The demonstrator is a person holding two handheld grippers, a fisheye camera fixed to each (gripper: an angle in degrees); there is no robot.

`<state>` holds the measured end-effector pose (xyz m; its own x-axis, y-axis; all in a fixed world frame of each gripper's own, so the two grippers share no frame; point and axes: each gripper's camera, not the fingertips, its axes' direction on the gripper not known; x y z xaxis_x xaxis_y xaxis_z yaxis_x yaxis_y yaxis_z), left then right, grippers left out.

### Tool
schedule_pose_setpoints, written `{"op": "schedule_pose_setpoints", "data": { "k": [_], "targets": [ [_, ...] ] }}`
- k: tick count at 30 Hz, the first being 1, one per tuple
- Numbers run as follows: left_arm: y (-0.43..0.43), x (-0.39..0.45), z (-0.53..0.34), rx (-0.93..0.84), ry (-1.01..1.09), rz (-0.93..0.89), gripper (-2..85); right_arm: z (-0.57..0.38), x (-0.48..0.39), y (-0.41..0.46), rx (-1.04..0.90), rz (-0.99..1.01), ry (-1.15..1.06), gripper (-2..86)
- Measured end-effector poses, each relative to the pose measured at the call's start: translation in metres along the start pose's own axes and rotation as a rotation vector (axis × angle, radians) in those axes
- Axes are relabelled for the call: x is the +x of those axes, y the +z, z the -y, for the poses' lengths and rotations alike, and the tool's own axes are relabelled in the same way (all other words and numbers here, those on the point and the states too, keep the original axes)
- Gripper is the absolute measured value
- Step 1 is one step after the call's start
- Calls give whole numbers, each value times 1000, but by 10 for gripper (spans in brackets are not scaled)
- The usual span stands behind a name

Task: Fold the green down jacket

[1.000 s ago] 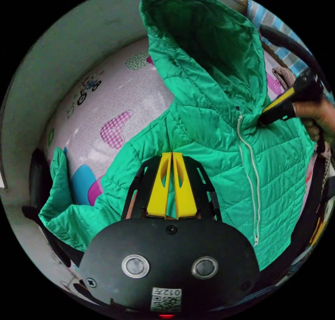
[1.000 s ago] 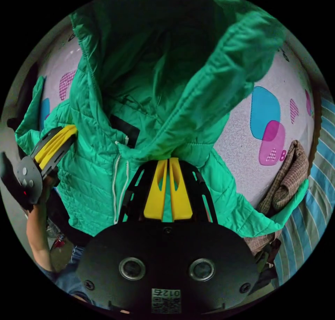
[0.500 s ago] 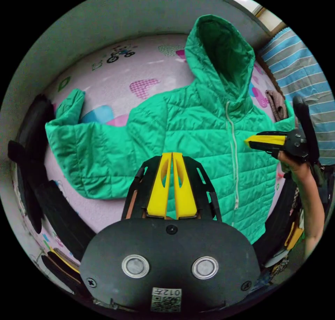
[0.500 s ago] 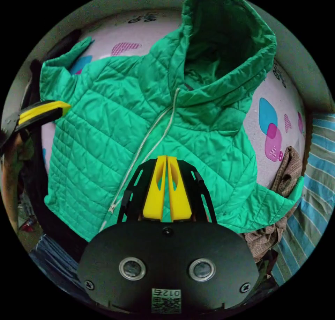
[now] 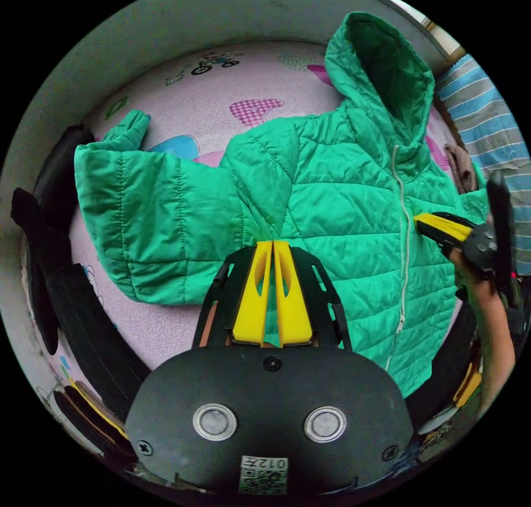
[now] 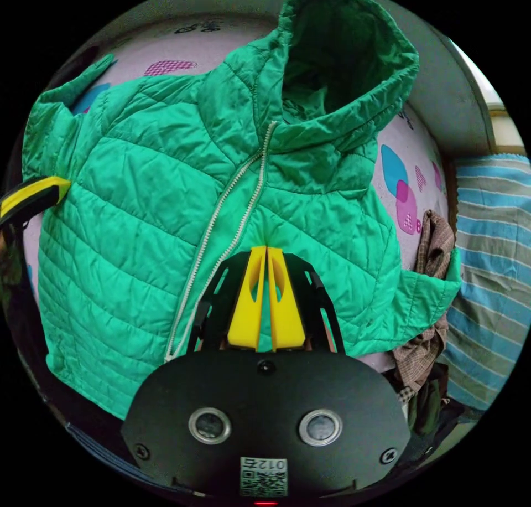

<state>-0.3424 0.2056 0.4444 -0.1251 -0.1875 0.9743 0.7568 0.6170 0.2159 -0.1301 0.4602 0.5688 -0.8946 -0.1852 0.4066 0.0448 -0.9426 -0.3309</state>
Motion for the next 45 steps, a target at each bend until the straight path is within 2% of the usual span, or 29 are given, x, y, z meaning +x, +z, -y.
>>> {"op": "schedule_pose_setpoints", "data": {
  "k": [2,5,8,11,13,16,21,29,40,45],
  "targets": [
    [-36,-13,-19,84,37,-86,7,-3,-5,3,8,-2,-11,-7],
    [-77,-34,-39,184,49,-13,9,-4,-15,9,2,-28,-56,-7],
    [-122,-96,-46,299,-62,85,17,-4,-21,14,-7,-34,-44,-7],
    [-124,-148,-34,307,-197,126,32,-8,-30,19,0,-65,-63,-8],
    [-103,-195,-14,232,-304,73,54,-9,-36,23,-1,-93,-89,-7],
    [-79,-223,2,216,-381,93,74,-12,-44,29,-6,-125,-111,-8],
    [-51,-229,23,165,-375,233,87,-15,-43,38,-21,-100,-108,-8],
    [-26,-244,25,80,-435,177,79,-23,-35,50,-29,-53,-108,-7],
    [-22,-241,-12,95,-409,162,9,-43,-19,68,-31,-40,-96,-8],
    [-60,-248,-52,165,-420,158,2,-59,7,70,11,47,20,-9]
  ]
}}
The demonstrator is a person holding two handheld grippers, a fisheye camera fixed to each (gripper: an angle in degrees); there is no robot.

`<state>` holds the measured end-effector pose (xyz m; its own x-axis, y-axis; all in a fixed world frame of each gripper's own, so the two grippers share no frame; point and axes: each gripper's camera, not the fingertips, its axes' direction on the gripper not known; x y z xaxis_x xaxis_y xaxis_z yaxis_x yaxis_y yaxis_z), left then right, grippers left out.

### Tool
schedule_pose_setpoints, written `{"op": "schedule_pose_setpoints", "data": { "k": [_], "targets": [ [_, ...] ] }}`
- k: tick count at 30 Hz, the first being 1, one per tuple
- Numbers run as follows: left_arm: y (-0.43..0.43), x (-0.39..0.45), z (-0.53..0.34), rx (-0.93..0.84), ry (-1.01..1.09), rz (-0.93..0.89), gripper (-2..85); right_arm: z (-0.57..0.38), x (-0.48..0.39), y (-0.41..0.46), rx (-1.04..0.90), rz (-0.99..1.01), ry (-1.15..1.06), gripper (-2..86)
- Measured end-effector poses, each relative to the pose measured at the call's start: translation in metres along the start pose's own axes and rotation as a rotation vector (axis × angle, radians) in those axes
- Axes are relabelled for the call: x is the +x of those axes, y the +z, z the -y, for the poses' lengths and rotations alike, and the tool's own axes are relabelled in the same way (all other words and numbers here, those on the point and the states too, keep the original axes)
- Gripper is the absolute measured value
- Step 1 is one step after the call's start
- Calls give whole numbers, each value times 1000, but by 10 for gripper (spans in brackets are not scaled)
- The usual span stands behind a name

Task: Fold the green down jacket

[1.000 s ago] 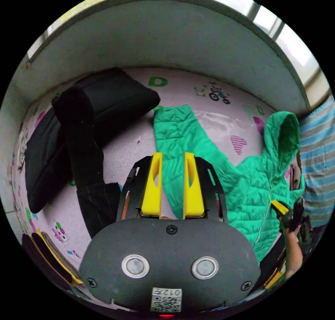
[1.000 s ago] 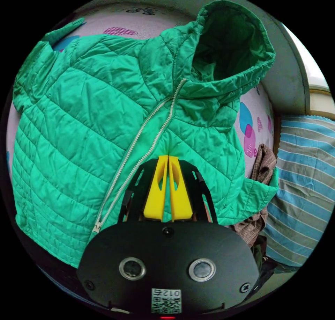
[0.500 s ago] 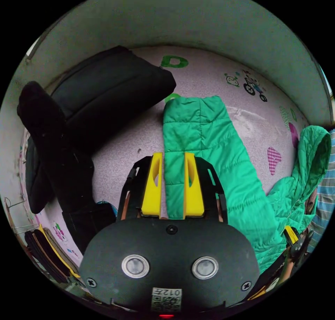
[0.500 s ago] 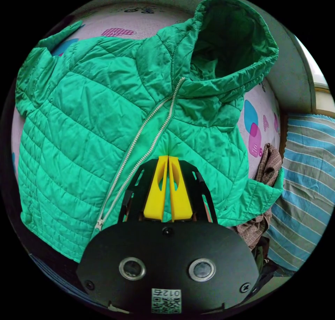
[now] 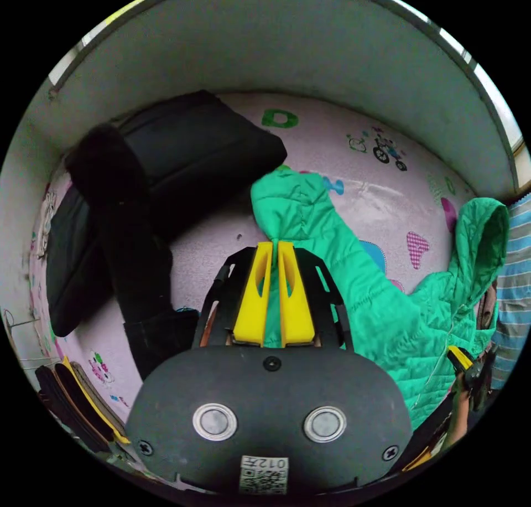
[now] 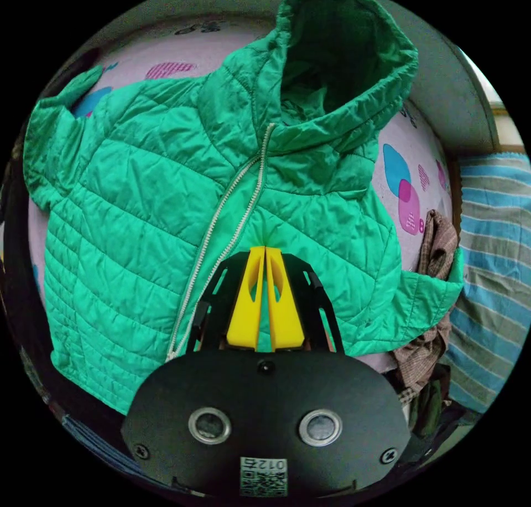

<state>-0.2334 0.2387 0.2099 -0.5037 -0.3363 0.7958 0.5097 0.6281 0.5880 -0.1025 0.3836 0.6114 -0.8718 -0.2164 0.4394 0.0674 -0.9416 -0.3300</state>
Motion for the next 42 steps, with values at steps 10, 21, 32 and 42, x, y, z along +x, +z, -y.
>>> {"op": "schedule_pose_setpoints", "data": {
  "k": [10,21,32,42],
  "targets": [
    [-127,-46,-113,268,-1,-174,1,-36,-20,-43,214,251,-72,-10],
    [-199,-4,-212,519,78,-313,0,-71,9,-31,227,547,50,-8],
    [-150,128,-256,467,358,-359,4,-80,84,-25,271,716,213,-8],
    [-13,277,-311,162,580,-286,36,-146,209,21,228,691,500,13]
  ]
}}
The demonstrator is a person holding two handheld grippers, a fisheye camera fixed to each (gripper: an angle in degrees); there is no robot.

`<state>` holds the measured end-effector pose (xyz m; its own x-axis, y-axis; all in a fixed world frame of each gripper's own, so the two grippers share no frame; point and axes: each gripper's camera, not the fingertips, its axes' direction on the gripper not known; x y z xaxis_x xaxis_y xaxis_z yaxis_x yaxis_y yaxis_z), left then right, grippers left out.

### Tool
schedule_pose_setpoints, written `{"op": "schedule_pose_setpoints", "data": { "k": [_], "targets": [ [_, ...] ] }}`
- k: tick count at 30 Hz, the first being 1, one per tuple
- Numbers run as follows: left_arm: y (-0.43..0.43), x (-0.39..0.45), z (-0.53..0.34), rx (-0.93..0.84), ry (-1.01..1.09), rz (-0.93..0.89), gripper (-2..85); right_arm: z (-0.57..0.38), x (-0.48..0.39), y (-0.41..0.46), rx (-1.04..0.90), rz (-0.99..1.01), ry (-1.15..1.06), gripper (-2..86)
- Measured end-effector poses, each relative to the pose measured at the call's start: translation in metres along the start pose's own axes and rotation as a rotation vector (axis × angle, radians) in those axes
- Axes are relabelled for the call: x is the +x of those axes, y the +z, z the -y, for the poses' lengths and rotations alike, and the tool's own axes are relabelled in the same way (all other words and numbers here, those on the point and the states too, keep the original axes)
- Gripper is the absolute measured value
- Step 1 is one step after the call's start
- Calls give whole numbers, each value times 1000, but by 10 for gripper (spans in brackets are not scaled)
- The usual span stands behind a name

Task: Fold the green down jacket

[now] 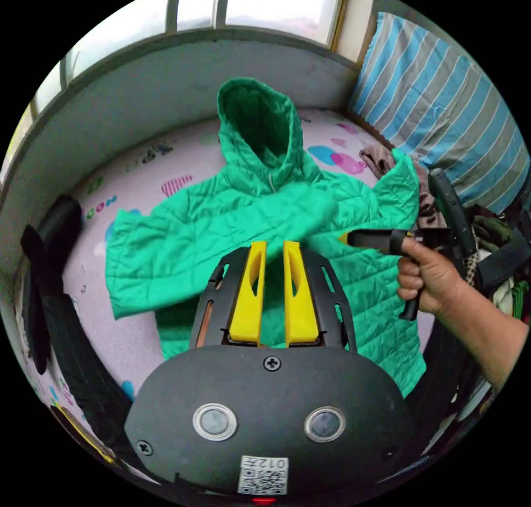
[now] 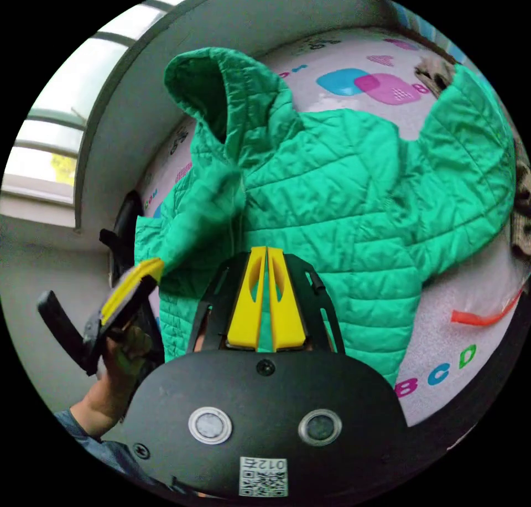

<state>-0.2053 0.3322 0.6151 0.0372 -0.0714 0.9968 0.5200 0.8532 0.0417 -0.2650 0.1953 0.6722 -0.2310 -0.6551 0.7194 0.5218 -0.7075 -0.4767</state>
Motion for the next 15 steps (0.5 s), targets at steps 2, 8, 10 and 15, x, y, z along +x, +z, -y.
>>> {"op": "schedule_pose_setpoints", "data": {
  "k": [2,8,10,15],
  "targets": [
    [3,-8,-9,-10,-7,-29,39,1,12,-9,31,43,28,35],
    [-16,-67,-8,20,23,91,36,14,25,-8,41,220,76,89],
    [-10,-102,2,-10,-19,97,31,18,21,2,16,235,72,99],
    [13,-156,16,-64,-128,123,25,26,-8,34,-66,211,27,62]
  ]
}}
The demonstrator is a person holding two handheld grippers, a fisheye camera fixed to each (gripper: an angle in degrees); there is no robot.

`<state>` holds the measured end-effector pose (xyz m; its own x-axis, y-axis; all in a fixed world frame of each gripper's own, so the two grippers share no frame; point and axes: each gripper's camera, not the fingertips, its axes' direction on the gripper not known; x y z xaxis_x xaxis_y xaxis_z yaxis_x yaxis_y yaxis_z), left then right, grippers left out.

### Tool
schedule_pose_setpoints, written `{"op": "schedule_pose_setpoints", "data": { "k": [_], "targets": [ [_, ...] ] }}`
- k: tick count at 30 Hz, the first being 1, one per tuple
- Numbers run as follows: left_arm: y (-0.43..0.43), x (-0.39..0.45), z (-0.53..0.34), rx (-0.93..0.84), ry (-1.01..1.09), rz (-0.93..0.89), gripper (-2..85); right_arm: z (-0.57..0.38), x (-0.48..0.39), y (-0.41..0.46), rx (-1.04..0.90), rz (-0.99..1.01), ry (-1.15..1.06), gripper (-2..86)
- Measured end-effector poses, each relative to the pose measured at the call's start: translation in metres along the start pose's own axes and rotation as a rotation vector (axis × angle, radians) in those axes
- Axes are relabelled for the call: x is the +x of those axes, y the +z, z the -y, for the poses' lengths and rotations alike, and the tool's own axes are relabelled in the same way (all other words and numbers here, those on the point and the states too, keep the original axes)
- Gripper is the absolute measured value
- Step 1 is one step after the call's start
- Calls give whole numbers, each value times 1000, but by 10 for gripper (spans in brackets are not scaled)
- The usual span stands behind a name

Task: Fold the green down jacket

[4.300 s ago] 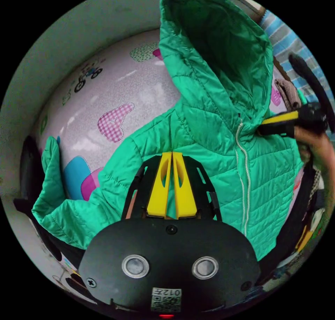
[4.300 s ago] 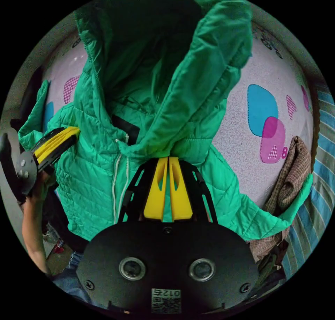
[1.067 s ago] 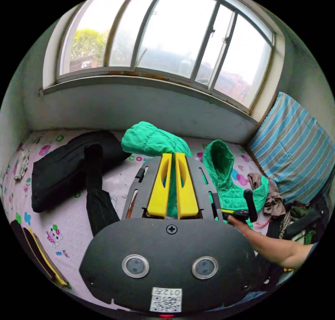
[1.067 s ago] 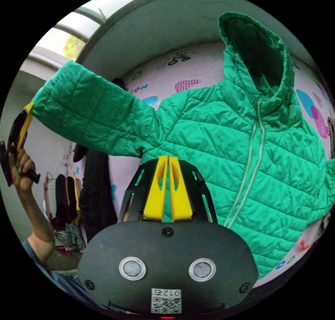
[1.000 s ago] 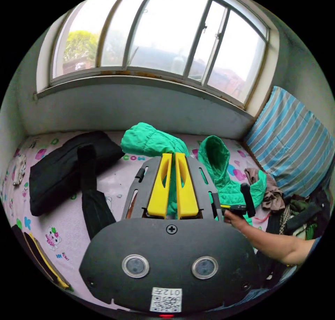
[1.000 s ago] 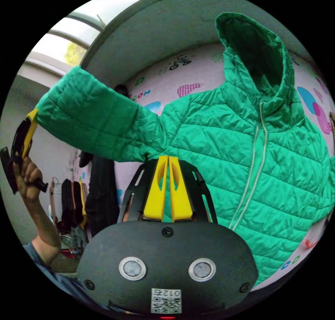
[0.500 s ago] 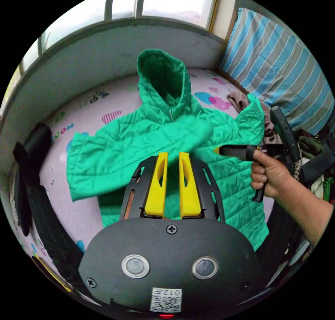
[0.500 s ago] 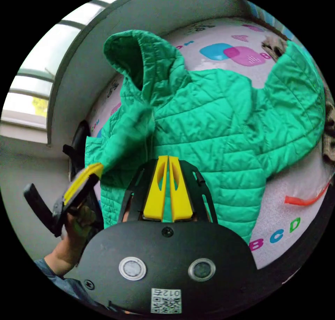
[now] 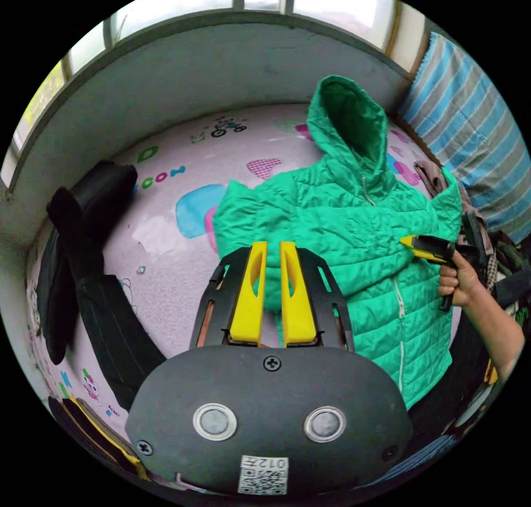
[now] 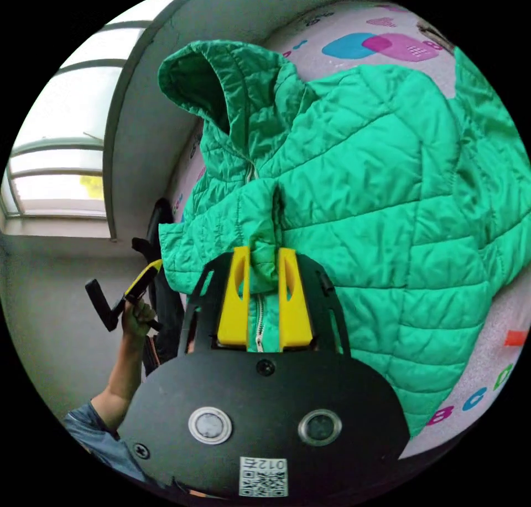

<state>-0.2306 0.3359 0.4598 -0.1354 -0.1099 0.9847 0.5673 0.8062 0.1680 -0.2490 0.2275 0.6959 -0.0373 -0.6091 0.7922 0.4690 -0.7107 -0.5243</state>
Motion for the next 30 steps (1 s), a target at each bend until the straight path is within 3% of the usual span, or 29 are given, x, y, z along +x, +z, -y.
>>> {"op": "schedule_pose_setpoints", "data": {
  "k": [6,10,15,22,27,30],
  "targets": [
    [-11,-3,31,79,36,-41,19,16,-46,-51,149,30,-177,47],
    [10,8,47,19,99,-46,15,29,-39,-79,184,-167,-166,48],
    [37,-8,41,-34,35,-18,13,33,-18,-42,25,-264,-92,51],
    [33,-61,50,-15,15,12,13,36,-40,-27,72,-336,-75,65],
    [31,-72,73,-5,36,-58,13,27,-102,-26,269,-501,-246,50],
    [40,-55,66,-18,119,-78,13,42,-138,-2,182,-414,-357,40]
  ]
}}
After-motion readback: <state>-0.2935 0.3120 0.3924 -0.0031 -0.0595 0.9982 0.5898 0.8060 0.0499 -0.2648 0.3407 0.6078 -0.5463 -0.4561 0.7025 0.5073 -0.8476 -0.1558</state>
